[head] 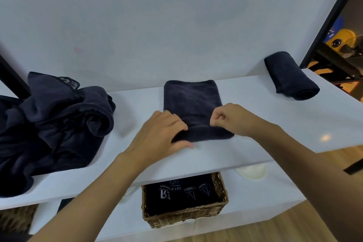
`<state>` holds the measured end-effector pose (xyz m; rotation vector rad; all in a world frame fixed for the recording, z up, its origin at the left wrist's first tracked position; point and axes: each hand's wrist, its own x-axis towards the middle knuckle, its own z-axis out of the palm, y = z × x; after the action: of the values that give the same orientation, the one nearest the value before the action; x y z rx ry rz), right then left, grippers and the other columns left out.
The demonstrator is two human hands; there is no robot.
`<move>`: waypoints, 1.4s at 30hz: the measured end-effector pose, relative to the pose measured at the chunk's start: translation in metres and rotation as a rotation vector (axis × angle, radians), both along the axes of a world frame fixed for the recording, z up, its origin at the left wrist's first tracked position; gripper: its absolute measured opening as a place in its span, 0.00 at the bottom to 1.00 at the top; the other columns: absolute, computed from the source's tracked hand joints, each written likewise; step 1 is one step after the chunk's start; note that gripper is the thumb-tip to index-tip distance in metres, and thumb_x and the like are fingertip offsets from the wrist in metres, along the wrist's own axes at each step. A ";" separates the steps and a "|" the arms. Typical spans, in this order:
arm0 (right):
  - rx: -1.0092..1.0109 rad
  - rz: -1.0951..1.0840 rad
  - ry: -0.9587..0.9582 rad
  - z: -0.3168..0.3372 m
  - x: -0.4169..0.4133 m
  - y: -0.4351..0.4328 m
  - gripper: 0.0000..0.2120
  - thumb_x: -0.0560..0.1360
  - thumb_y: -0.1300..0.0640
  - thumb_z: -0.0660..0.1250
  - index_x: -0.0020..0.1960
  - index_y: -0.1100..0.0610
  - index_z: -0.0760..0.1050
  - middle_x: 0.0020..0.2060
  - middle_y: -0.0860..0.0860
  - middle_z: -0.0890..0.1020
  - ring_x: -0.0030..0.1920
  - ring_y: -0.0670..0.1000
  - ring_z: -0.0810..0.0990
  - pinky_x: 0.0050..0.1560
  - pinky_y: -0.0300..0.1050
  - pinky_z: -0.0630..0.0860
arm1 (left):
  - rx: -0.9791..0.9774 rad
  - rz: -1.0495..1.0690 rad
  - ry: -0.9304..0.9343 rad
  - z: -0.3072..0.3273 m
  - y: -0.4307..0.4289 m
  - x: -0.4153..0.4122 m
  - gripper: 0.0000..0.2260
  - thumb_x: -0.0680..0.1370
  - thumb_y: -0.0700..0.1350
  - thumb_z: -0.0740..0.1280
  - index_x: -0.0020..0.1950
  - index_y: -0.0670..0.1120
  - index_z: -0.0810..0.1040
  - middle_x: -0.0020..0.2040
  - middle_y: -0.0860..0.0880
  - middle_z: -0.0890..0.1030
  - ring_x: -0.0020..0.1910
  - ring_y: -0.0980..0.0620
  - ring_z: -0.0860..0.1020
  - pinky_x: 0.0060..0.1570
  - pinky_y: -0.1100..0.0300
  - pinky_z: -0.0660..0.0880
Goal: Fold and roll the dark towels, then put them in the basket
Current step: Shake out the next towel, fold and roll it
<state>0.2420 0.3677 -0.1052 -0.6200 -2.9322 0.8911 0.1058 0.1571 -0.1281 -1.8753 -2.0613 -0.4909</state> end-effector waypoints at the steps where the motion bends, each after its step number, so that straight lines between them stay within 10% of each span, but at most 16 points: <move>1: -0.007 -0.007 0.030 -0.002 0.001 0.000 0.05 0.77 0.58 0.67 0.44 0.54 0.80 0.34 0.45 0.79 0.34 0.44 0.75 0.34 0.29 0.71 | -0.068 0.000 0.057 -0.005 -0.002 -0.001 0.16 0.74 0.58 0.68 0.53 0.48 0.81 0.46 0.53 0.81 0.44 0.50 0.77 0.47 0.56 0.73; 6: 0.247 0.034 0.236 -0.014 0.009 -0.005 0.03 0.77 0.59 0.68 0.45 0.54 0.79 0.40 0.48 0.79 0.39 0.47 0.77 0.44 0.44 0.78 | -0.136 0.048 0.085 -0.010 -0.001 -0.003 0.10 0.73 0.47 0.74 0.52 0.46 0.82 0.47 0.51 0.81 0.44 0.49 0.78 0.46 0.55 0.76; 13: 0.694 0.384 0.365 -0.028 0.031 -0.015 0.13 0.73 0.47 0.72 0.53 0.54 0.81 0.44 0.48 0.83 0.40 0.51 0.80 0.43 0.46 0.77 | -0.272 0.134 -0.420 0.008 0.004 -0.008 0.09 0.81 0.48 0.64 0.58 0.49 0.80 0.52 0.53 0.77 0.51 0.53 0.71 0.55 0.62 0.68; 20: 0.116 0.253 0.174 -0.012 0.018 -0.011 0.10 0.79 0.50 0.65 0.56 0.51 0.81 0.48 0.44 0.80 0.46 0.41 0.76 0.49 0.33 0.70 | -0.583 0.097 -0.970 0.036 0.002 -0.028 0.08 0.80 0.44 0.66 0.45 0.42 0.81 0.39 0.51 0.79 0.39 0.57 0.75 0.44 0.64 0.70; 25: 0.089 0.225 0.186 -0.013 0.003 -0.006 0.08 0.80 0.52 0.64 0.51 0.53 0.81 0.46 0.43 0.75 0.48 0.40 0.73 0.51 0.36 0.68 | -0.460 0.154 -1.128 0.033 0.007 -0.035 0.04 0.77 0.42 0.70 0.51 0.45 0.81 0.43 0.48 0.84 0.44 0.54 0.80 0.46 0.65 0.75; 30: 0.588 0.226 0.472 -0.024 0.004 -0.019 0.08 0.77 0.59 0.65 0.49 0.51 0.82 0.44 0.47 0.80 0.44 0.49 0.77 0.47 0.48 0.73 | -0.272 0.221 -0.788 0.025 0.006 -0.033 0.04 0.74 0.45 0.73 0.41 0.51 0.79 0.44 0.51 0.80 0.42 0.55 0.77 0.45 0.63 0.73; 34: 0.655 0.344 0.455 -0.042 0.021 -0.013 0.16 0.74 0.47 0.69 0.57 0.53 0.79 0.52 0.48 0.81 0.52 0.48 0.76 0.55 0.42 0.69 | -0.082 0.150 -0.101 0.011 -0.005 -0.014 0.12 0.79 0.52 0.63 0.44 0.48 0.83 0.42 0.53 0.77 0.41 0.52 0.75 0.40 0.62 0.72; 38: 0.606 0.333 0.329 -0.035 0.011 -0.013 0.14 0.74 0.53 0.70 0.59 0.51 0.77 0.54 0.47 0.80 0.53 0.50 0.77 0.56 0.44 0.70 | -0.187 0.130 0.145 -0.003 -0.020 -0.002 0.21 0.69 0.59 0.72 0.51 0.44 0.81 0.42 0.49 0.78 0.39 0.48 0.75 0.39 0.55 0.76; 42: 0.221 0.303 0.153 -0.008 0.002 -0.012 0.10 0.77 0.55 0.66 0.58 0.46 0.76 0.52 0.41 0.81 0.50 0.43 0.77 0.57 0.45 0.72 | -0.213 0.173 -0.138 0.007 -0.023 -0.001 0.14 0.74 0.49 0.70 0.58 0.49 0.76 0.45 0.54 0.78 0.45 0.52 0.73 0.46 0.60 0.70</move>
<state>0.2442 0.3557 -0.1134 -0.0921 -2.9682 0.5841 0.1051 0.1340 -0.1216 -1.7971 -2.4263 -0.3796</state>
